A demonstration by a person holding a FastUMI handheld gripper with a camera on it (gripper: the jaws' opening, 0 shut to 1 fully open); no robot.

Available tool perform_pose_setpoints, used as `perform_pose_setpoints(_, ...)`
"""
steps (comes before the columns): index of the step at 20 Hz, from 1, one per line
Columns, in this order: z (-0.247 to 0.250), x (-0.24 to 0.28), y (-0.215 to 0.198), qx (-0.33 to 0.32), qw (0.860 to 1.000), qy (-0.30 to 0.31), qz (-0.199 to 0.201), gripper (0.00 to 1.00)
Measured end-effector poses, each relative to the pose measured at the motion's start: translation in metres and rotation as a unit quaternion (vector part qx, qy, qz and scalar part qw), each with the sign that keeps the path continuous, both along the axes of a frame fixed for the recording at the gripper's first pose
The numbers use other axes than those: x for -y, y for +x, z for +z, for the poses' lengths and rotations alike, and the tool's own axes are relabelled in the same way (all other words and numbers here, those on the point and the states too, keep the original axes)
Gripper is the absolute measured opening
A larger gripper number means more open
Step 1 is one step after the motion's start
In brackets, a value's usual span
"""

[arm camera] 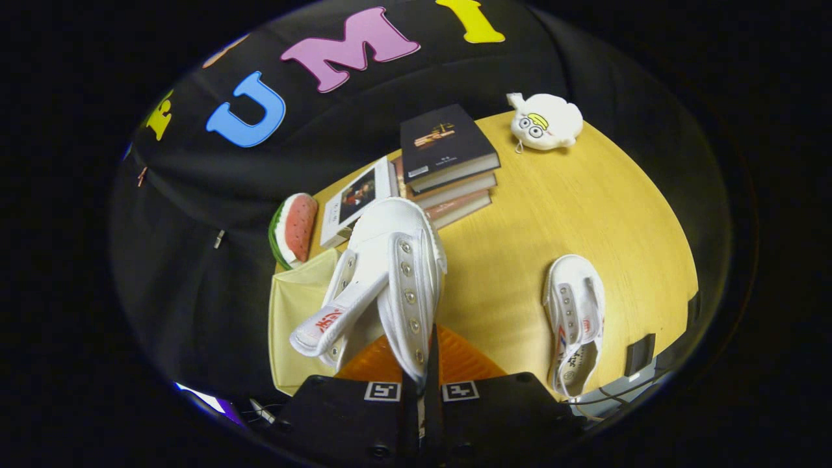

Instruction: Open the storage box then place both shoes into the box .Put the left shoe in first, then the right shoe, with the right side of both shoes facing outward in a uniform manner.

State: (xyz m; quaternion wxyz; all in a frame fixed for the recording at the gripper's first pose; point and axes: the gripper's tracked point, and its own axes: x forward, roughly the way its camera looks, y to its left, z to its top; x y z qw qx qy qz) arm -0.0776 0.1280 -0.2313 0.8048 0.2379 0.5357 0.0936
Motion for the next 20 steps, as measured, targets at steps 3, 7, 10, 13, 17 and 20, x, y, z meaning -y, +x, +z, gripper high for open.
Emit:
perform_pose_setpoints(3, 0.018, -0.070, -0.006, -0.009, 0.999, 0.046, 0.026, 0.08)
perform_pose_setpoints(7, -0.005, -0.139, -0.026, -0.046, 0.996, 0.044, 0.063, 0.08)
perform_pose_setpoints(10, -0.032, -0.171, -0.037, -0.070, 0.995, 0.031, 0.067, 0.09)
perform_pose_setpoints(13, -0.051, -0.190, -0.036, -0.080, 0.995, 0.022, 0.053, 0.08)
perform_pose_setpoints(17, -0.067, -0.204, -0.036, -0.094, 0.995, 0.013, 0.041, 0.08)
perform_pose_setpoints(20, -0.073, -0.221, -0.045, -0.104, 0.992, 0.030, 0.060, 0.09)
